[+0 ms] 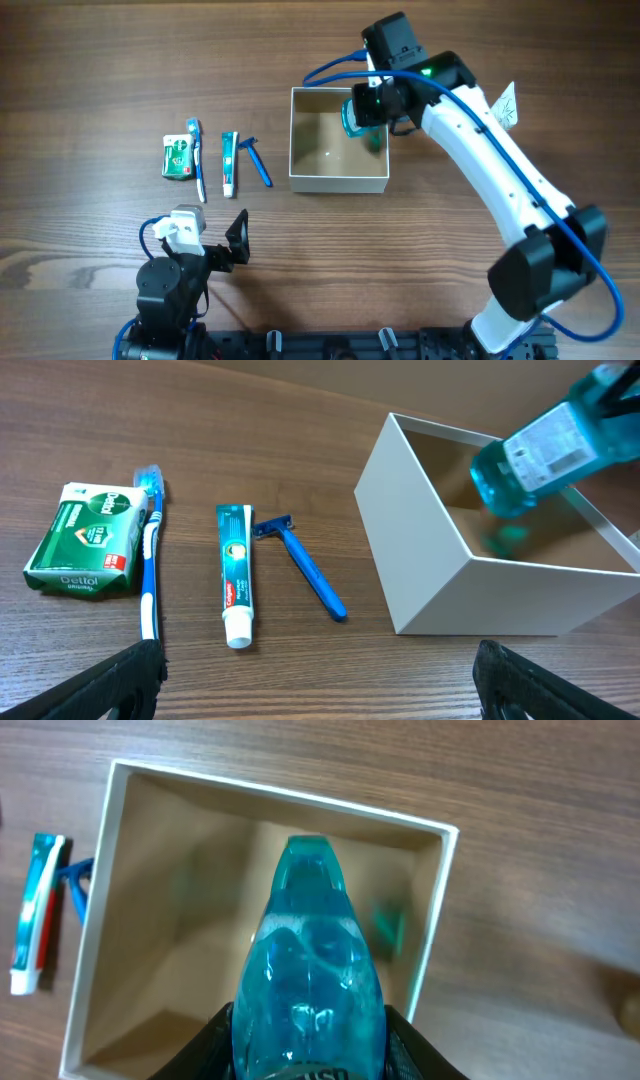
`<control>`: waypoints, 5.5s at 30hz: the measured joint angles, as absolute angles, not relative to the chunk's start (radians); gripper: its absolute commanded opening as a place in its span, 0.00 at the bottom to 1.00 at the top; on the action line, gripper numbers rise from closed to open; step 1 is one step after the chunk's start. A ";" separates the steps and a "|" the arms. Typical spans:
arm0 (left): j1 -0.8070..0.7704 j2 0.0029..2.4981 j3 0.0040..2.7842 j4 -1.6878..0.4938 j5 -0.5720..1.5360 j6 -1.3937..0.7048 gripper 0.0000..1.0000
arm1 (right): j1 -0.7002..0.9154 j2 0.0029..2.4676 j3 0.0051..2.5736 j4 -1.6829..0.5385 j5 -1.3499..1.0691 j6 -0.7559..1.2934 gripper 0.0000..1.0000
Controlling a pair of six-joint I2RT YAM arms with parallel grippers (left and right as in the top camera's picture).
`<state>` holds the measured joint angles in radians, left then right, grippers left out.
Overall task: Pack container
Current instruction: 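Carry the Listerine bottle into the box and release it upright, then grasp the white-green tube bottle with the right gripper, then place the white tube bottle into the box beside the mouthwash, retract right arm, then reach the left gripper to the green Dettol soap and grasp it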
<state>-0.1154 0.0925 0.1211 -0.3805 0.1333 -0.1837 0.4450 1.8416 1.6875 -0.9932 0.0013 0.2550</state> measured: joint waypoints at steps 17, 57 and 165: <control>-0.115 0.093 0.121 -0.381 0.133 -0.184 1.00 | 0.444 1.911 1.689 -1.024 0.116 0.207 1.00; -0.115 0.092 0.121 -0.381 0.133 -0.184 1.00 | 0.334 1.274 1.687 -1.343 -0.037 0.289 0.04; 0.200 1.834 1.072 -0.417 -0.025 0.261 0.85 | -0.236 1.580 1.703 -1.242 -0.236 0.408 1.00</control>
<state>0.1997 1.8336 1.0718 -0.4171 -0.0254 0.2611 -0.2356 1.5803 1.7027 -1.2423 -0.2359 0.4080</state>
